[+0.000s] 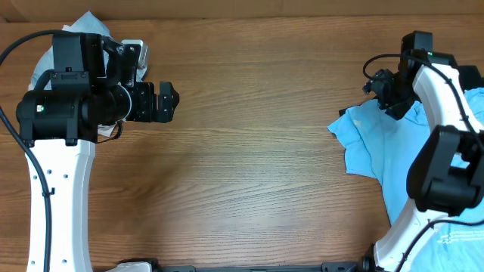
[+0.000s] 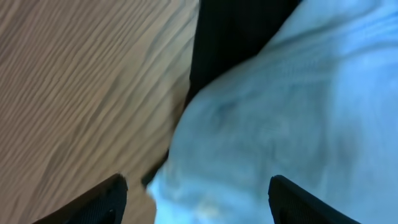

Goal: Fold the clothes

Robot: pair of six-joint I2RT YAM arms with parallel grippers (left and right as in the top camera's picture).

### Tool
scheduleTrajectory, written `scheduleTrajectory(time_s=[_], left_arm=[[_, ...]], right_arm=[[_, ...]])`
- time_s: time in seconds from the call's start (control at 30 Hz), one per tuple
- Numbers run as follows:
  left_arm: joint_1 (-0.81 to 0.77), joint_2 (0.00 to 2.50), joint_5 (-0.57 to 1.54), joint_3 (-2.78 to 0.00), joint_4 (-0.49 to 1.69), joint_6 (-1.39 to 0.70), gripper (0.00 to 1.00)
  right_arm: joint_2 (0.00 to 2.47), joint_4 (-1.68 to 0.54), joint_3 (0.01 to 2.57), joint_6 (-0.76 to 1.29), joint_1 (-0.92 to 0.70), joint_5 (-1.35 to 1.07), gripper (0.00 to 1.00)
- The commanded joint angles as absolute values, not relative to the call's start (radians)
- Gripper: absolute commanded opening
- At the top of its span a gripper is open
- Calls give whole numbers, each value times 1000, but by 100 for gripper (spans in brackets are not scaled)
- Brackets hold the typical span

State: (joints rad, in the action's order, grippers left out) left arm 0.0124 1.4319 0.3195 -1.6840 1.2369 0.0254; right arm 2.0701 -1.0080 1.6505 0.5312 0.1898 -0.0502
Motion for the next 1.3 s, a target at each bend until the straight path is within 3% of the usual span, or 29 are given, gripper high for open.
scheduleTrajectory(time_s=[0.0, 0.1, 0.17, 0.33, 0.4, 0.43, 0.63, 0.8, 0.97, 1.27], left_arm=[[6, 1425, 341, -1717, 1243, 26, 100], [6, 1425, 340, -1717, 1258, 26, 100], [6, 1425, 340, -1717, 1265, 26, 100], [6, 1425, 340, -1717, 1272, 26, 100], [6, 1425, 340, -1717, 1275, 26, 100], [6, 1425, 340, -1717, 1275, 26, 100], [7, 1425, 324, -1717, 1277, 27, 100], [17, 1424, 205, -1742, 1275, 26, 100], [21, 1424, 218, -1766, 1247, 18, 100], [19, 1425, 245, -1766, 1303, 19, 100]], right_arm=[[2116, -988, 1668, 577, 179, -46, 74], [2147, -982, 1668, 577, 172, -36, 70], [2156, -987, 1667, 577, 170, -7, 61], [2156, -1005, 1664, 577, 183, 26, 32], [2155, -1020, 1665, 577, 200, 25, 6], [2151, -1031, 1668, 577, 208, 25, 4], [2087, -1091, 1715, 558, 255, 24, 4], [1975, -1089, 1747, 419, 260, -62, 4], [1974, -1055, 1724, 393, 194, -95, 36], [2121, -970, 1690, 521, 113, -4, 58]])
